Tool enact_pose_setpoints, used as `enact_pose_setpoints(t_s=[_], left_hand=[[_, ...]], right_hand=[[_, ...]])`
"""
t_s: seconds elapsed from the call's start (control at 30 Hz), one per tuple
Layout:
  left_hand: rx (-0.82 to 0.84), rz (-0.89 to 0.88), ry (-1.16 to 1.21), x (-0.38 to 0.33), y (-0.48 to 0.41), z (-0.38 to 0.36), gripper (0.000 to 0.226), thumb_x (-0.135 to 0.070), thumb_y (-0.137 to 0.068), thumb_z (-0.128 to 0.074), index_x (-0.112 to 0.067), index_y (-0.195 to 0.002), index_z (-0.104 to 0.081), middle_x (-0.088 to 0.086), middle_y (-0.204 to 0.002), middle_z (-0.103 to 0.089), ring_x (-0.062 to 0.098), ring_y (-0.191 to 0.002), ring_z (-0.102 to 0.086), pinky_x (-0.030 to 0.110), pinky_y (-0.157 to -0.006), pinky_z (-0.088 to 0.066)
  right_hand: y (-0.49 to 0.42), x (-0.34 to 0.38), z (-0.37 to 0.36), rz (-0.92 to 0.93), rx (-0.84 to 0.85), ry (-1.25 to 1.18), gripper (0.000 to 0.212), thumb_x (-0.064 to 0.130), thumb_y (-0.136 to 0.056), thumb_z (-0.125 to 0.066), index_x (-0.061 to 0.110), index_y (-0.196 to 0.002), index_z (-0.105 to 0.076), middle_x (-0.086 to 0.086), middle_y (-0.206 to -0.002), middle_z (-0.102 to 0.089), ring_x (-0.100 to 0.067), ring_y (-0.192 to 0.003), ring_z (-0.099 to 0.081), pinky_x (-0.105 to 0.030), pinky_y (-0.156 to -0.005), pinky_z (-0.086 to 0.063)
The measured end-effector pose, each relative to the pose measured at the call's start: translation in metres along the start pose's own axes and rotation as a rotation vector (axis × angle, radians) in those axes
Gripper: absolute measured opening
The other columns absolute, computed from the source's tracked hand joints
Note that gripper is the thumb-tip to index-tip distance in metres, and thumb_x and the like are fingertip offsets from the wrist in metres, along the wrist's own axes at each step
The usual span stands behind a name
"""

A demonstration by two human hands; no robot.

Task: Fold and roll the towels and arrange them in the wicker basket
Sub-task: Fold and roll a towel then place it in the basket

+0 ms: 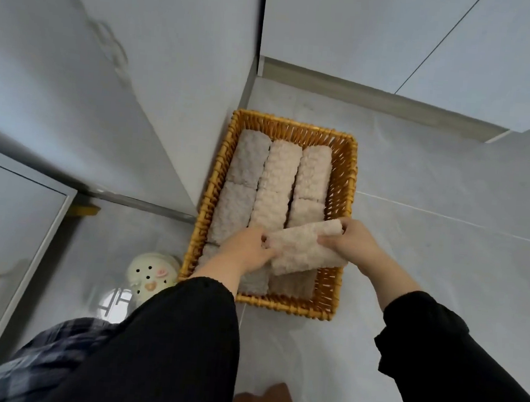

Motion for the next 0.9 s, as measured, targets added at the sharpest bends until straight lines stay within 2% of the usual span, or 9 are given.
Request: enact_pose_setpoints(t_s=[0.1,0.2,0.33,0.43,0.53,0.6,0.67,0.77,0.9], left_hand=[[0.210,-0.004,-0.363,0.022,-0.001,-0.023,0.032,-0.034,-0.097,-0.049,-0.012,-0.116,-0.061,0.008,-0.116,-0.062,0.025,-0.103,-0.057,0.031,-0.082,-0.046],[0.391,0.016,-0.511,0.045,0.001,-0.039,0.044,-0.038,-0.099,-0.043,-0.012,-0.133,-0.052,0.012,-0.133,-0.053,0.027,-0.117,-0.052,0.035,-0.096,-0.043],[0.462,-0.025,-0.582,0.058,-0.001,-0.047,0.058,-0.044,-0.102,-0.028,-0.014,-0.151,-0.023,0.009,-0.159,-0.017,0.026,-0.144,-0.019,0.040,-0.117,-0.020],[0.463,-0.014,-0.601,0.066,0.000,-0.046,0.061,-0.045,-0.102,-0.025,-0.016,-0.153,-0.011,0.005,-0.161,-0.002,0.023,-0.148,-0.001,0.044,-0.119,-0.011],[0.456,-0.017,-0.595,0.069,0.000,-0.045,0.060,-0.043,-0.102,-0.027,-0.015,-0.153,-0.012,0.004,-0.161,-0.002,0.022,-0.148,-0.001,0.043,-0.119,-0.011],[0.452,-0.022,-0.587,0.070,0.000,-0.044,0.059,-0.042,-0.102,-0.028,-0.016,-0.153,-0.014,0.004,-0.161,-0.002,0.022,-0.148,-0.002,0.042,-0.119,-0.011],[0.448,-0.026,-0.587,0.070,0.000,-0.044,0.058,-0.042,-0.102,-0.029,-0.017,-0.153,-0.014,0.004,-0.161,-0.003,0.021,-0.148,-0.002,0.041,-0.119,-0.010],[0.440,-0.030,-0.578,0.068,0.000,-0.044,0.058,-0.041,-0.102,-0.031,-0.017,-0.153,-0.016,0.004,-0.161,-0.004,0.022,-0.148,-0.004,0.041,-0.119,-0.012],[0.436,-0.029,-0.567,0.069,-0.002,-0.044,0.058,-0.042,-0.101,-0.033,-0.018,-0.152,-0.018,0.004,-0.161,-0.006,0.022,-0.148,-0.006,0.041,-0.119,-0.013]], right_hand=[[0.001,-0.008,-0.008,0.031,-0.053,0.356,0.019,0.024,-0.080,-0.069,0.016,-0.078,-0.053,0.001,-0.074,-0.050,-0.020,-0.077,-0.052,-0.030,-0.057,-0.038],[0.003,-0.019,-0.020,-0.019,-0.044,0.428,0.021,0.026,-0.081,-0.067,0.016,-0.076,-0.050,0.000,-0.077,-0.051,-0.021,-0.079,-0.052,-0.030,-0.060,-0.038],[0.008,-0.029,-0.043,-0.053,-0.057,0.309,0.019,0.024,-0.087,-0.064,0.012,-0.098,-0.055,-0.006,-0.098,-0.057,-0.026,-0.097,-0.055,-0.029,-0.071,-0.039],[0.008,-0.041,-0.062,-0.197,-0.067,0.130,0.045,0.022,-0.092,-0.057,0.004,-0.130,-0.042,-0.014,-0.128,-0.052,-0.030,-0.116,-0.051,-0.033,-0.084,-0.041],[0.007,-0.047,-0.079,-0.228,-0.058,0.206,0.046,0.014,-0.093,-0.049,0.003,-0.133,-0.029,-0.015,-0.122,-0.054,-0.030,-0.105,-0.056,-0.034,-0.078,-0.044],[0.009,-0.044,-0.087,-0.106,-0.088,0.392,0.038,0.007,-0.091,-0.045,0.006,-0.127,-0.033,-0.013,-0.117,-0.053,-0.028,-0.096,-0.058,-0.035,-0.073,-0.045],[0.010,-0.042,-0.090,0.151,-0.185,0.676,0.038,0.002,-0.085,-0.047,0.005,-0.123,-0.042,-0.015,-0.121,-0.049,-0.031,-0.101,-0.054,-0.037,-0.077,-0.045],[0.014,-0.037,-0.096,0.569,-0.305,0.934,0.026,-0.002,-0.067,-0.063,0.008,-0.091,-0.060,-0.014,-0.100,-0.056,-0.032,-0.088,-0.055,-0.040,-0.067,-0.048],[0.016,-0.031,-0.114,0.843,0.067,0.930,0.012,0.006,-0.070,-0.070,0.011,-0.077,-0.062,-0.007,-0.081,-0.052,-0.023,-0.063,-0.053,-0.030,-0.048,-0.036]])
Point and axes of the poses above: each hand's wrist, its own y-axis away from the middle knuckle, its own z-axis out of the back of the hand, x = y × z, the point moved 3 cm from there along -y, towards the middle knuckle
